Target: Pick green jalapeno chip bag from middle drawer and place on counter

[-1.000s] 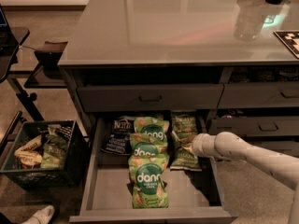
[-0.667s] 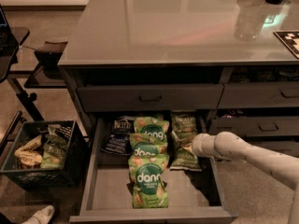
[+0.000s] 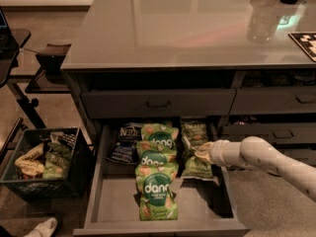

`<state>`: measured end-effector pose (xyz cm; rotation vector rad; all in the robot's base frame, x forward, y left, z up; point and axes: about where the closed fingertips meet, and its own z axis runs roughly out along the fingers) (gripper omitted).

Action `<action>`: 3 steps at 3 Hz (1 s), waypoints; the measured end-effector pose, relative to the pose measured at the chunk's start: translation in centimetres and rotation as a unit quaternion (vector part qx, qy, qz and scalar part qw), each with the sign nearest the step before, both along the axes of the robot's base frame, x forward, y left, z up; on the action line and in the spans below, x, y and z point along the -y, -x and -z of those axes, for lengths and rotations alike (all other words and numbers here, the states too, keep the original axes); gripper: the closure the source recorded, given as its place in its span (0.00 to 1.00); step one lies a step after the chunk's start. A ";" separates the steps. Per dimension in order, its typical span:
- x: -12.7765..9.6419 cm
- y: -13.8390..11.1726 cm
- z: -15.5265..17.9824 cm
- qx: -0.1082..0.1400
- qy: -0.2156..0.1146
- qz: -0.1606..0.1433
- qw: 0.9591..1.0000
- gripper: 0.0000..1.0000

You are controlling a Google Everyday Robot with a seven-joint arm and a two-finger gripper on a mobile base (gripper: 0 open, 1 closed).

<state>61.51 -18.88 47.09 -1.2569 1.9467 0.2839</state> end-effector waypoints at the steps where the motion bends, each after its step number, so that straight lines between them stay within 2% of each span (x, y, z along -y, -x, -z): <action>1: 0.3 2.0 -5.6 0.022 -0.016 -0.021 0.999 1.00; 2: 0.5 2.7 -11.1 0.047 -0.030 -0.046 0.997 1.00; 3: 0.1 2.6 -14.6 0.062 -0.054 -0.072 0.994 1.00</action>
Offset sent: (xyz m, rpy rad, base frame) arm -0.0353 -0.0119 0.1799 0.0884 -0.1563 0.1509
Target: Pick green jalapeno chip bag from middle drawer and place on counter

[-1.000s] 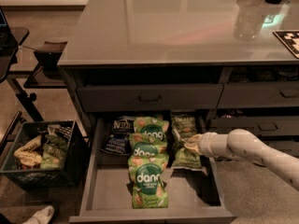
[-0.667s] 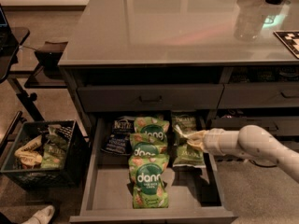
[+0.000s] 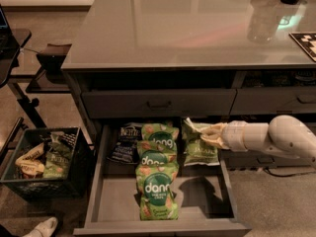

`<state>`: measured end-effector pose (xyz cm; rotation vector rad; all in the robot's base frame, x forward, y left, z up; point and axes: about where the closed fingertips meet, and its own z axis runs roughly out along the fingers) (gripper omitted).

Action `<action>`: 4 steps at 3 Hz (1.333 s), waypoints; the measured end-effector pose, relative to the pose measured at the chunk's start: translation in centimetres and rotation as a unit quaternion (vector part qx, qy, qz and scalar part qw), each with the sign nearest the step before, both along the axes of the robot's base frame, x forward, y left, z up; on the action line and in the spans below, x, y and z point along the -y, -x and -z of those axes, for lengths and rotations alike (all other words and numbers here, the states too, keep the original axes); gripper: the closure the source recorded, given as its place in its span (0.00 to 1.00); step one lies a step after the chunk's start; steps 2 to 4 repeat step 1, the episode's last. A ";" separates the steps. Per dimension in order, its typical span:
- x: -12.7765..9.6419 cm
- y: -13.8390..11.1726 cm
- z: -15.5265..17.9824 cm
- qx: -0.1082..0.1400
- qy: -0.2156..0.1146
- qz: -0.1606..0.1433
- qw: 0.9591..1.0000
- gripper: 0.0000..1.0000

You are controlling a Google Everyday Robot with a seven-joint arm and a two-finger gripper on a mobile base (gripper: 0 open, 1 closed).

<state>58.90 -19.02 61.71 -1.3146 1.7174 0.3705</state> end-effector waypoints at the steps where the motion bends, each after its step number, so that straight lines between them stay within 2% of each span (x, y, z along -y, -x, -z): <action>1: -0.1 0.1 -0.1 -0.002 -0.001 -0.005 1.000 1.00; 4: -0.1 0.1 -0.1 -0.002 -0.001 -0.005 1.000 1.00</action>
Offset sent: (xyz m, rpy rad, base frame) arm 0.0000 0.0000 0.0000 0.0000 0.0000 0.0000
